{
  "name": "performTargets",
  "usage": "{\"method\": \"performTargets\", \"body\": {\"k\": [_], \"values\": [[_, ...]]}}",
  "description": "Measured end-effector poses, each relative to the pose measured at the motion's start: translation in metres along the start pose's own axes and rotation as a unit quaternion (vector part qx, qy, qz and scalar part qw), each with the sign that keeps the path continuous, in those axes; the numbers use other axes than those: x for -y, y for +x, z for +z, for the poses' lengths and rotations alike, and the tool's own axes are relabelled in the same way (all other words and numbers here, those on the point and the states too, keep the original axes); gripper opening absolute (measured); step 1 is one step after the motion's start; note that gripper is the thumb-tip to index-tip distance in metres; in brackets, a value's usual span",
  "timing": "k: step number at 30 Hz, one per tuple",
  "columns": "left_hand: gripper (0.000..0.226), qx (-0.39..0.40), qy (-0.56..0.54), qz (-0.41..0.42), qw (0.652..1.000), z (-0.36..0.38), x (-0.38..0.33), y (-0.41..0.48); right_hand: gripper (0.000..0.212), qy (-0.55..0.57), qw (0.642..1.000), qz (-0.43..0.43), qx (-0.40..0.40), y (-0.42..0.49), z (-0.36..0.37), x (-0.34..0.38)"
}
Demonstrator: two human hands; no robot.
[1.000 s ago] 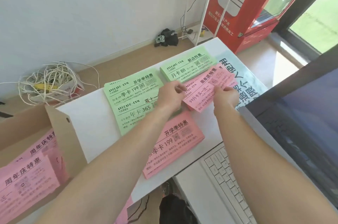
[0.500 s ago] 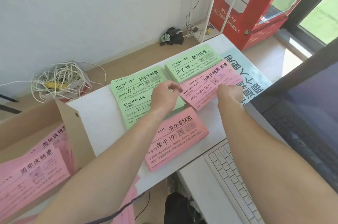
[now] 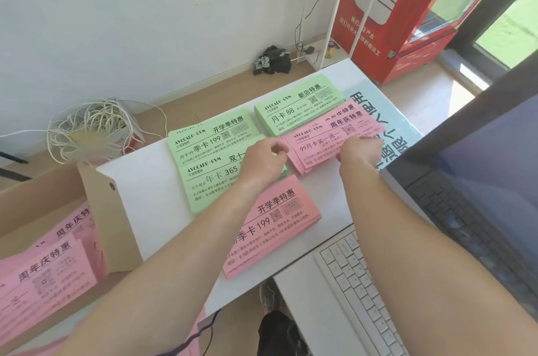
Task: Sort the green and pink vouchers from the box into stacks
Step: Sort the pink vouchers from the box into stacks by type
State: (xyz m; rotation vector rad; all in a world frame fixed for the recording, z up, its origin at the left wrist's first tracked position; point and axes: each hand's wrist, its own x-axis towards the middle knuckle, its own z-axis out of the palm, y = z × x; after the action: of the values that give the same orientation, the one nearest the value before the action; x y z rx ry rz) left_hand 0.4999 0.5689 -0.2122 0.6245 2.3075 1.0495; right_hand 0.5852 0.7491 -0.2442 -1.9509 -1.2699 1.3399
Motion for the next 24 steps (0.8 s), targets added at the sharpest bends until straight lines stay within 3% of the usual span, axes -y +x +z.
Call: {"method": "performTargets", "body": {"k": [5, 10, 18, 24], "values": [[0.034, 0.085, 0.122, 0.067, 0.987, 0.017, -0.003, 0.013, 0.022, 0.000, 1.000, -0.022, 0.016, 0.009, 0.001, 0.000], [0.038, 0.099, 0.250, 0.104, 0.958, 0.031, 0.005, 0.023, 0.026, -0.068, 0.994, -0.077, 0.043, 0.013, -0.002, -0.011], [0.026, 0.067, 0.219, 0.111, 0.967, 0.029, 0.004, 0.024, 0.031, -0.147, 0.977, -0.142, 0.056, 0.006, -0.005, -0.008], [0.017, 0.024, 0.180, 0.076, 0.981, 0.015, 0.006, 0.014, 0.032, -0.281, 0.922, -0.251, 0.091, -0.018, -0.002, -0.004]]}}
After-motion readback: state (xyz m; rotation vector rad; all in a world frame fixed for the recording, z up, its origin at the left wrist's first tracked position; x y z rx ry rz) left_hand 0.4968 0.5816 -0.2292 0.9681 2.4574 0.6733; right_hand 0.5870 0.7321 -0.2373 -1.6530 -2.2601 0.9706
